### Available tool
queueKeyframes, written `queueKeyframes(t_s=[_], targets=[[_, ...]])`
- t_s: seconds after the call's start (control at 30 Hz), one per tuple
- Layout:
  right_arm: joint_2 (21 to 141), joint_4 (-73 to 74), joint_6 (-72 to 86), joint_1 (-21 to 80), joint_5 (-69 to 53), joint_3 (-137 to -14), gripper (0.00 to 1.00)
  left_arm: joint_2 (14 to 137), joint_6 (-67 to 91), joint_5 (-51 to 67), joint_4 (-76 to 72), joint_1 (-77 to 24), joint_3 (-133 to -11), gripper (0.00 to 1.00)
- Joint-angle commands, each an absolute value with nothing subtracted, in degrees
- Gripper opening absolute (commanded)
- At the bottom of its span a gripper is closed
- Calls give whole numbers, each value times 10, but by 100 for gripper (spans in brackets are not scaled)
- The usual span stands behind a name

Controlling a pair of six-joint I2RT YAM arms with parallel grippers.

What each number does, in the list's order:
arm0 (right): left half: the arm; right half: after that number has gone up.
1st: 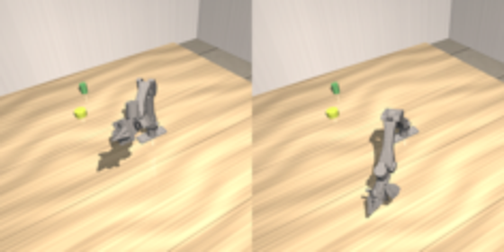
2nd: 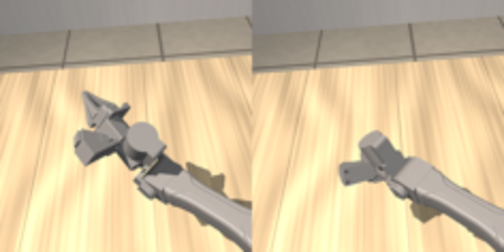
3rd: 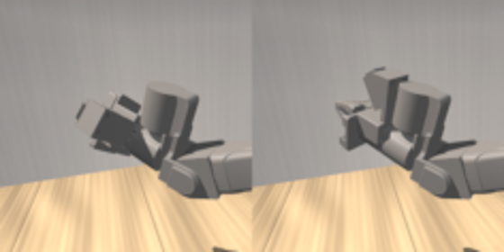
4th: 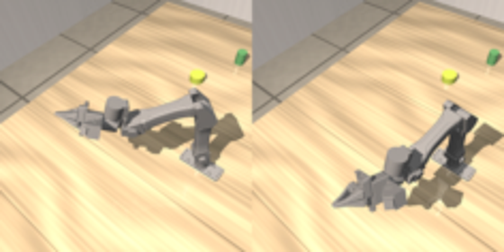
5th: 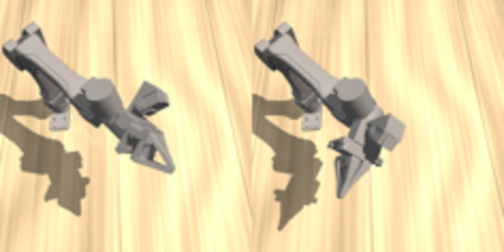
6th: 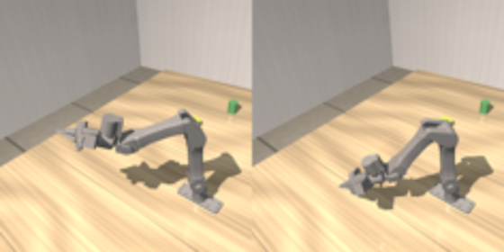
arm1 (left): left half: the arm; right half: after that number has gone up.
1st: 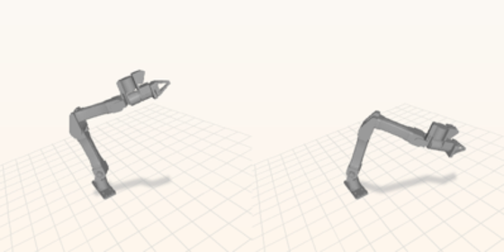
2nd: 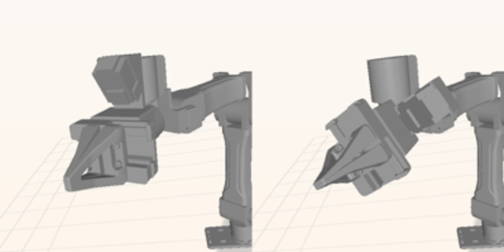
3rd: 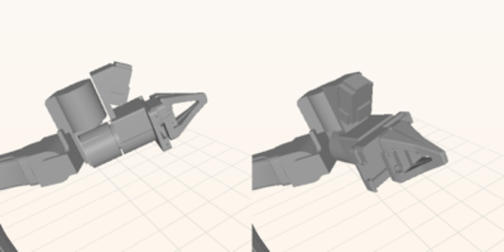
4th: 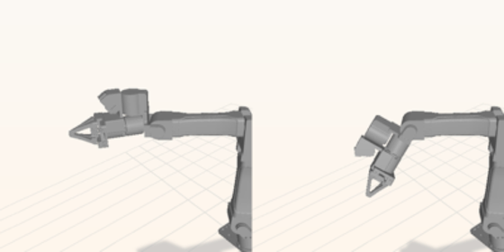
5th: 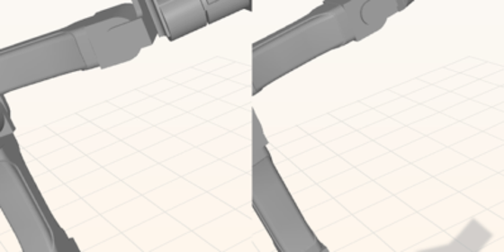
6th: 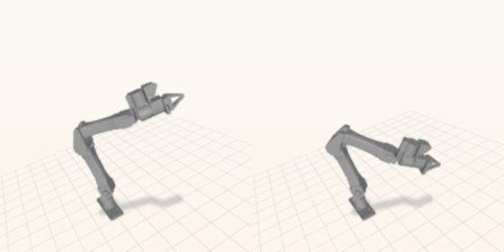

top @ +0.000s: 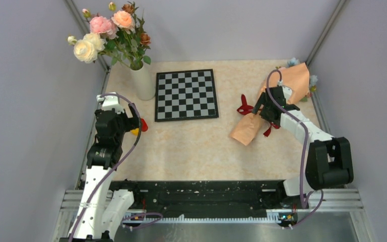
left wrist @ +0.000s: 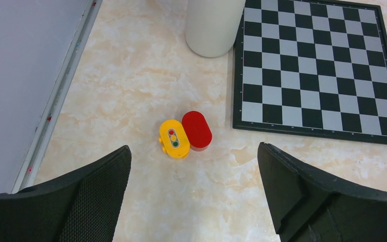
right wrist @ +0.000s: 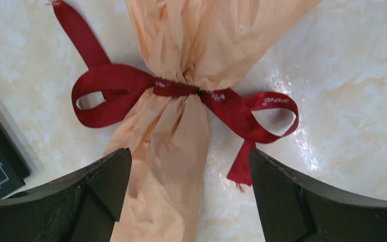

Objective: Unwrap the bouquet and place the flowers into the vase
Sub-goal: Adjust the fake flower at the center of the board.

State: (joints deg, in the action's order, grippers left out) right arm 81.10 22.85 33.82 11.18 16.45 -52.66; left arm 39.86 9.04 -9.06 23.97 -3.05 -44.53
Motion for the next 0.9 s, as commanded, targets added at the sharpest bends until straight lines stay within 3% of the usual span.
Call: queueKeyframes(t_s=[0.0, 0.27, 0.6, 0.87], targets=[[857, 162, 327, 86, 163, -582, 86, 395, 88, -93, 216, -32, -443, 99], [954, 165, 356, 72, 162, -645, 80, 394, 88, -93, 216, -32, -443, 99], [991, 146, 418, 72, 188, -611, 79, 397, 88, -88, 215, -32, -443, 99], [1007, 147, 422, 73, 186, -609, 68, 397, 88, -87, 214, -32, -443, 99]])
